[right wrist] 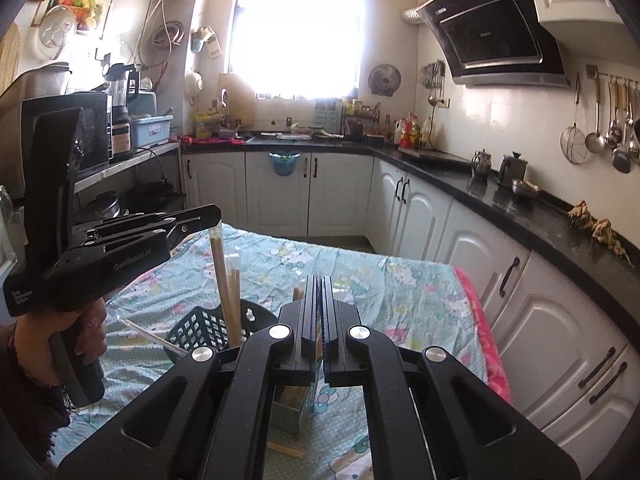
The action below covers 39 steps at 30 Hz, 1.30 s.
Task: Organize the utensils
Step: 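Lower the chopstick into the caddy with the right gripper, then open the right gripper and withdraw it from the caddy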
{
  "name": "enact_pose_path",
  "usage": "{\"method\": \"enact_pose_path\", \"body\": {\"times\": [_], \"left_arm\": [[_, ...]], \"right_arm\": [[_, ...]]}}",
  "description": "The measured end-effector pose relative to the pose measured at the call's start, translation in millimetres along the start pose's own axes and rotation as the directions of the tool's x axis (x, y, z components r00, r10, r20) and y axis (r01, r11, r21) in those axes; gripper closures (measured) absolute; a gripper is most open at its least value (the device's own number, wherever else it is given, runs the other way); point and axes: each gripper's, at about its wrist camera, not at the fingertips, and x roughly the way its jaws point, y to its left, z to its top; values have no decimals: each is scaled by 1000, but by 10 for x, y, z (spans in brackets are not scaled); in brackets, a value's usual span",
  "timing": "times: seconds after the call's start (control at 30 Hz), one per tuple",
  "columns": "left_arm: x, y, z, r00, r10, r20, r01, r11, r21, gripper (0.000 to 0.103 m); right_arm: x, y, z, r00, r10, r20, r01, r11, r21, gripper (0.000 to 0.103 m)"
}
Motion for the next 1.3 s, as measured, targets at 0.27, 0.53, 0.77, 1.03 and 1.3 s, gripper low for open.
{"method": "enact_pose_path", "body": {"times": [0.27, 0.53, 0.77, 1.03, 1.3], "left_arm": [[58, 2, -129, 999, -10, -41, 10, 1000, -10, 102], [-46, -19, -174, 998, -34, -55, 33, 999, -29, 73], [-274, -26, -115, 998, -51, -33, 49, 997, -56, 48], [-612, 15, -101, 998, -63, 3, 63, 993, -96, 11], [-865, 81, -292, 998, -57, -22, 54, 990, -133, 11]], "right_arm": [[154, -5, -112, 999, 6, -32, -5, 1000, 29, 98], [66, -83, -197, 1000, 4, -24, -2, 998, 65, 63], [-137, -160, -208, 1000, -5, 5, 5, 997, 81, 52], [-400, -180, -293, 1000, -7, 21, 6, 997, 73, 38], [-608, -120, -436, 1000, 5, 21, -6, 998, 62, 29]]}}
